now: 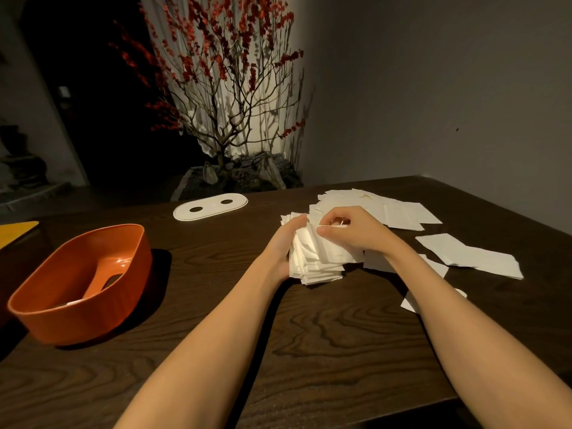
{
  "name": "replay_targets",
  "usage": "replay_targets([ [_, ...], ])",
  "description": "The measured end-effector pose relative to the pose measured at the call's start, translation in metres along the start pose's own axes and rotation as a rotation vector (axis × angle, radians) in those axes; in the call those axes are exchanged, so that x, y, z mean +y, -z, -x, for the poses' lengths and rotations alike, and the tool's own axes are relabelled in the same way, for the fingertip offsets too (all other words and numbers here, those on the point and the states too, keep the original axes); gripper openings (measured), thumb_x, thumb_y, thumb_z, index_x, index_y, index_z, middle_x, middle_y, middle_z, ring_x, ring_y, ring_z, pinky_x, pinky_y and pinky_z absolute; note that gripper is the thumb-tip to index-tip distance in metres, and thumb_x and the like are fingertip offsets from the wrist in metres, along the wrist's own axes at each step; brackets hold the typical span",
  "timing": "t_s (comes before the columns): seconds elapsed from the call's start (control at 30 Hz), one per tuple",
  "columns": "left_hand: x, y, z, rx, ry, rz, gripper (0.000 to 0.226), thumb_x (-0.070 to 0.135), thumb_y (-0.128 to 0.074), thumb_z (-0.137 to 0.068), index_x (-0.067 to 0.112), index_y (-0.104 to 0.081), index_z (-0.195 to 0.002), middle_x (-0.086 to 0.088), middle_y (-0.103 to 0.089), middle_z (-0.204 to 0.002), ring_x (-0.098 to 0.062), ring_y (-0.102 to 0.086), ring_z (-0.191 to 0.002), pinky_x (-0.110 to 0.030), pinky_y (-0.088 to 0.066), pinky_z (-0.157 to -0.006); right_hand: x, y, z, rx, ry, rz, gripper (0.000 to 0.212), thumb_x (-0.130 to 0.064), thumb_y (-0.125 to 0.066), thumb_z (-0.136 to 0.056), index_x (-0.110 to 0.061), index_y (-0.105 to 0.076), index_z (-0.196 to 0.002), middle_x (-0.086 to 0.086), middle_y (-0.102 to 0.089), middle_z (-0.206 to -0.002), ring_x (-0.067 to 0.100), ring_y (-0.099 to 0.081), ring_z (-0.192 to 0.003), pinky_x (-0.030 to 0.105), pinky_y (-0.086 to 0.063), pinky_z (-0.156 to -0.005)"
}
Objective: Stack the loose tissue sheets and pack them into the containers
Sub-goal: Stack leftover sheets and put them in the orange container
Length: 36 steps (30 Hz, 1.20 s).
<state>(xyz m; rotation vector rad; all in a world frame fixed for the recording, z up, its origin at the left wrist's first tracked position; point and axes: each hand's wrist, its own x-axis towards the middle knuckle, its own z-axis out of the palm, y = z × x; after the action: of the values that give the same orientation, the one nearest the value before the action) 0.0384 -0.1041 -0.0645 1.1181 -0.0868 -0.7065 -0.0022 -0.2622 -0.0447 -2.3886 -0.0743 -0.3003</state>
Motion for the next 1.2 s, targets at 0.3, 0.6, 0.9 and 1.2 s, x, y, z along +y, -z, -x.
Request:
replay_targets([
  [0.3, 0.0, 0.0, -0.001, -0.119, -0.029, -0.013, 0.043, 0.045, -0.047, -0.098, 0.008, -0.066, -0.11, -0.017, -0.072, -0.093, -0.03, -0.071, -0.082, -0.039, -0.058, -0.073, -0.011, -0.011, 0.005, -0.029, 0.042, 0.101, 0.029, -0.049, -0.066, -0.083, -0.041, -0.052, -0.108, -0.011, -0.046, -0.122, 0.01, -0.035, -0.117, 0.043, -0.03, -0.106],
  [0.6, -0.001, 0.004, 0.002, -0.085, -0.028, -0.068, 0.016, 0.005, -0.052, -0.088, 0.002, -0.066, -0.095, -0.013, -0.069, -0.077, -0.026, -0.067, -0.075, -0.038, -0.052, -0.075, -0.004, -0.001, 0.006, -0.113, 0.032, -0.007, 0.032, -0.045, -0.063, -0.086, -0.029, -0.053, -0.111, -0.007, -0.052, -0.113, 0.008, -0.051, -0.097, 0.02, -0.043, -0.081],
  [0.9, 0.001, 0.0, 0.004, -0.028, 0.047, -0.056, 0.027, 0.007, -0.047, -0.082, 0.005, -0.06, -0.105, -0.017, -0.065, -0.09, -0.033, -0.062, -0.091, -0.046, -0.047, -0.091, -0.008, 0.011, 0.005, -0.244, -0.083, 0.027, 0.025, -0.042, -0.058, -0.091, -0.023, -0.065, -0.106, -0.009, -0.056, -0.104, 0.008, -0.05, -0.096, 0.018, -0.04, -0.076],
  [1.2, -0.001, -0.009, 0.008, -0.001, -0.038, 0.087, 0.027, 0.03, -0.049, -0.098, 0.007, -0.063, -0.094, -0.014, -0.07, -0.079, -0.029, -0.063, -0.081, -0.043, -0.049, -0.078, -0.007, 0.007, 0.005, -0.065, -0.31, -0.239, 0.032, -0.034, -0.057, -0.094, -0.009, -0.063, -0.114, 0.005, -0.064, -0.109, 0.017, -0.058, -0.095, 0.029, -0.049, -0.085],
])
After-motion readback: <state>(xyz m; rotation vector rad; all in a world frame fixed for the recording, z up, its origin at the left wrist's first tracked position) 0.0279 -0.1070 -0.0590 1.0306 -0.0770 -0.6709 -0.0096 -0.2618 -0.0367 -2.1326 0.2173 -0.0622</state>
